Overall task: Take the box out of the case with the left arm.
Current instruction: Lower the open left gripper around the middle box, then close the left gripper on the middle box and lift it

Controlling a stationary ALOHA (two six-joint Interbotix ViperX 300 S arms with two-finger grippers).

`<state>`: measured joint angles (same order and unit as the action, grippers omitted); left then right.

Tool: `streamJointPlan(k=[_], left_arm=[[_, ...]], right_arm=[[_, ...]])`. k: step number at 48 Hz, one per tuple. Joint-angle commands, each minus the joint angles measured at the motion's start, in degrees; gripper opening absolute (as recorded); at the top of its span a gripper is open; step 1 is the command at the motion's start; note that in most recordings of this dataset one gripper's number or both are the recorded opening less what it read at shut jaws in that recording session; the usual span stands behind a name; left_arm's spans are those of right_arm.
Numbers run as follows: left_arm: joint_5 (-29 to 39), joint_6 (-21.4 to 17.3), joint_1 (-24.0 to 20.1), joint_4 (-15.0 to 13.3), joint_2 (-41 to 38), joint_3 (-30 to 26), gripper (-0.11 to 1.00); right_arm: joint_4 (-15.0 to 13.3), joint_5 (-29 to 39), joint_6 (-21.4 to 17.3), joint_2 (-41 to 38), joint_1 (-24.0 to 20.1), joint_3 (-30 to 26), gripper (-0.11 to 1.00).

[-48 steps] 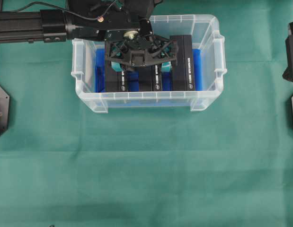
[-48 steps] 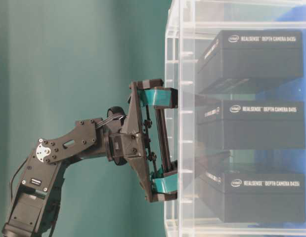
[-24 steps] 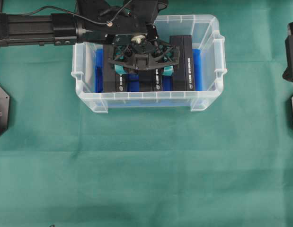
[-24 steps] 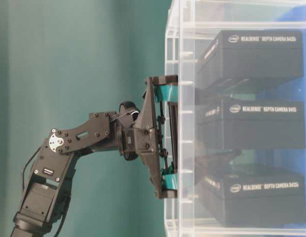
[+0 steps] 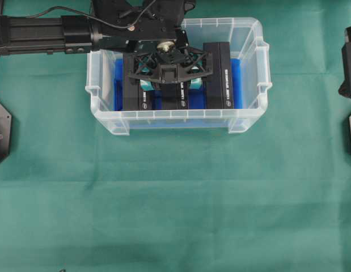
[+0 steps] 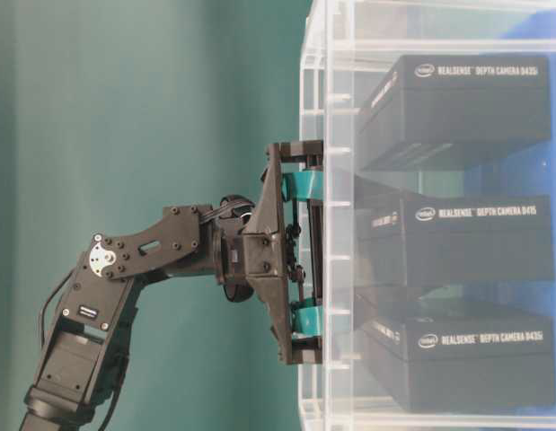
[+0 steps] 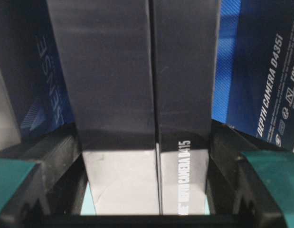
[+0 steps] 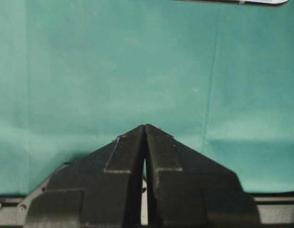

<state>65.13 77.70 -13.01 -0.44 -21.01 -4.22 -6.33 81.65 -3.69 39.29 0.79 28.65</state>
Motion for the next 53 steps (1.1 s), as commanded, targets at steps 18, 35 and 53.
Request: streamJointPlan(k=[18, 35, 53], left_arm=[[0.0, 0.1, -0.3, 0.2, 1.4, -1.6, 0.59], [3.7, -0.1, -0.2, 0.1, 3.9, -3.8, 0.59], [16.7, -1.2, 0.0, 0.1, 4.0, -15.8, 0.59]], right_arm=[[-1.4, -0.4, -0.1, 0.1, 0.0, -0.6, 0.0], [-1.8, -0.4, 0.0, 0.0, 0.0, -0.6, 0.0], [-1.8, -0.3, -0.1, 0.0, 0.0, -0.6, 0.0]])
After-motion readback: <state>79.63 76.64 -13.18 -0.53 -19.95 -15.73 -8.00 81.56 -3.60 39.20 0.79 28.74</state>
